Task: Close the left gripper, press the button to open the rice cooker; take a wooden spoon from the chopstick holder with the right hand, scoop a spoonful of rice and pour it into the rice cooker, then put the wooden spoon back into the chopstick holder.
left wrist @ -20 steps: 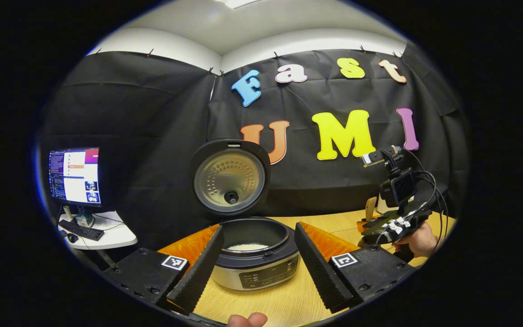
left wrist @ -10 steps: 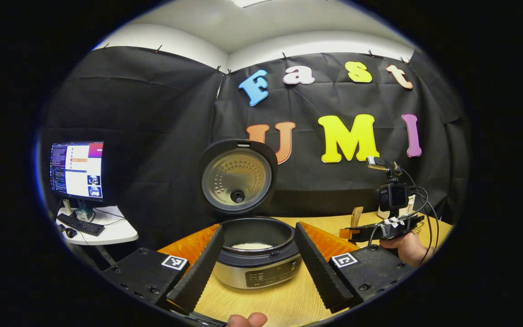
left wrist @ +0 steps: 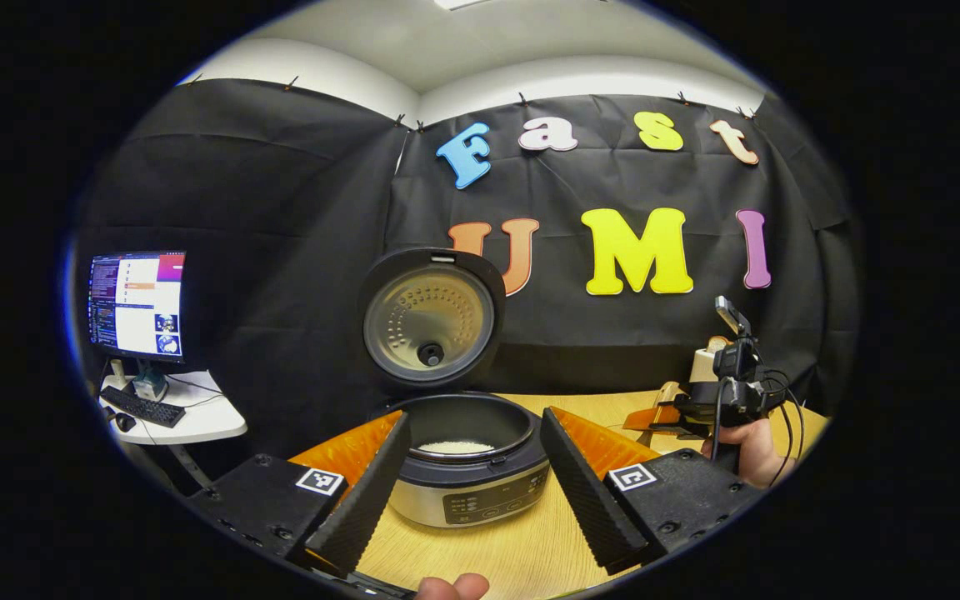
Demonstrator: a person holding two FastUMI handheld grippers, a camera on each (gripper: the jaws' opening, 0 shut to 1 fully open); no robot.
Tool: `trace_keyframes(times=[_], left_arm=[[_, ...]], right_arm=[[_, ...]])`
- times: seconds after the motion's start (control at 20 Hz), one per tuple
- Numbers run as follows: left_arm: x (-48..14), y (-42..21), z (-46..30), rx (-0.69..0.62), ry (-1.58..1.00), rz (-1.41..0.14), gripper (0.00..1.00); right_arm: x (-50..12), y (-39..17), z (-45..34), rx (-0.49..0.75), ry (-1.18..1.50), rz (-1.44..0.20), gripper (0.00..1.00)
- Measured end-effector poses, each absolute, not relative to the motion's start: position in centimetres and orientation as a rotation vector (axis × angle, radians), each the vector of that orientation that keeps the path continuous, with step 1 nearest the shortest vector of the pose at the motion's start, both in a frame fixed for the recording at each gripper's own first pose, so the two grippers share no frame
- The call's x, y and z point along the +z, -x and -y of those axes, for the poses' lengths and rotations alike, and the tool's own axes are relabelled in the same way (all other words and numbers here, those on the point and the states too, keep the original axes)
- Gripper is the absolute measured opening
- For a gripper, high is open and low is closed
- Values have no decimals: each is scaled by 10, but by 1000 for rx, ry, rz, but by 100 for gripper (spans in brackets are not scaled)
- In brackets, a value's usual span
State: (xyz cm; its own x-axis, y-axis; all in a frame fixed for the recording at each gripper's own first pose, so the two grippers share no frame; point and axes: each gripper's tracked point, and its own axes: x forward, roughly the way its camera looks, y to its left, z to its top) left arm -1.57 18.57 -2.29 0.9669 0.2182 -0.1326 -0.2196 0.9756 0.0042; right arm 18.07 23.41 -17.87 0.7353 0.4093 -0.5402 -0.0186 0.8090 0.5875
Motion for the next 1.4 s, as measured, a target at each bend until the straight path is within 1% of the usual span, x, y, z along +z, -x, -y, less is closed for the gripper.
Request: trace_keyframes(times=[0.3,0.5,0.85,1.1,1.4], left_arm=[[-23,13,-185,227,24,-133,99],[-26,9,-175,209,32,-138,99],[-21,6,-172,230,-18,-122,99],[-20,8,-179,253,-23,-111,99],[-26,14,-202,301,-34,-134,99]], right_arm=[[-169,-186,-210,217,-787,-682,0],[-154,-188,-185,211,-822,-641,1],[-135,-196,-142,182,-911,-598,1],[-107,-204,-145,217,-928,-562,1],[-66,-218,-191,310,-950,-557,0]])
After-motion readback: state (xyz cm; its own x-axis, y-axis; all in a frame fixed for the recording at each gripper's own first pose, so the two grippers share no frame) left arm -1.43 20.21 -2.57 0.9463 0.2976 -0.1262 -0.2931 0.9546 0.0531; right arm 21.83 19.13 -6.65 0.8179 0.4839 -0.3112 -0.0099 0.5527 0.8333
